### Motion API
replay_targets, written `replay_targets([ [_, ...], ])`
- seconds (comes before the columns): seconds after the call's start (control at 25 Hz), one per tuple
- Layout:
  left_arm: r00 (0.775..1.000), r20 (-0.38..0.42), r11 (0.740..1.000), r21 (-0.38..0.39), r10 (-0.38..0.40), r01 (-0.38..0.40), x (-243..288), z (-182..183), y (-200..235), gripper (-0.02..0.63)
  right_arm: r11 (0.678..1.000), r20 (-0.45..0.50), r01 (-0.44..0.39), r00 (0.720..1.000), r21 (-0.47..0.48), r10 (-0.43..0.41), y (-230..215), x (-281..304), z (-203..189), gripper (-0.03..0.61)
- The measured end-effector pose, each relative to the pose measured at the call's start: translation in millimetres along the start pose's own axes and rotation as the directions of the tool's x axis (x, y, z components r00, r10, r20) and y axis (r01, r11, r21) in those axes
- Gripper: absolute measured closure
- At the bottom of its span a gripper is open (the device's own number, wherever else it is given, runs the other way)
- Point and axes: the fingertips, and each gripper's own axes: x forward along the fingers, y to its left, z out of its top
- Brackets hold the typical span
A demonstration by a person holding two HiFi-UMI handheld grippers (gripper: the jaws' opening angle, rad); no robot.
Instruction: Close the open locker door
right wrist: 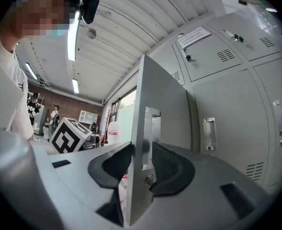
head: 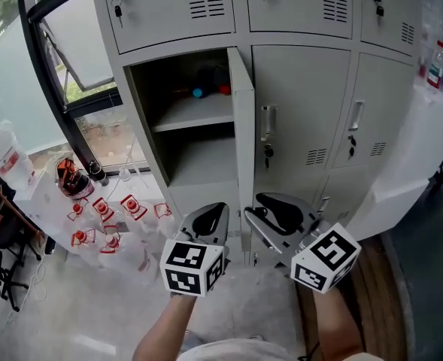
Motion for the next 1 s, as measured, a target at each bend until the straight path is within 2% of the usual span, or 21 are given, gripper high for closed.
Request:
replay_targets([
  [0.16, 0.999, -0.013, 0.999, -0.004, 0.05, -0.05, -12.7, -4.2, 20.5, 0.606, 0.999, 0.005, -0.033, 0.999, -0.012, 0.033, 11.7, 16.7, 0.0, 0.454],
  [0.48, 0.991, -0.043, 0.991, -0.006, 0.131, -0.131, -31.2, -13.1, 56.5, 0.606, 0.993, 0.043, -0.113, 0.993, 0.044, 0.111, 26.1, 47.5, -3.6, 0.454],
  [0.8, 0.985, -0.042, 0.986, -0.01, 0.167, -0.168, -35.5, -11.2, 73.3, 0.606, 0.985, 0.048, -0.161, 0.986, 0.055, 0.158, 35.8, 69.8, -5.0, 0.465],
  [1.0, 0.984, -0.044, 0.984, -0.019, 0.175, -0.176, -36.4, -15.9, 91.9, 0.606, 0.985, 0.066, -0.164, 0.985, 0.062, 0.16, 42.0, 89.2, -6.4, 0.471],
])
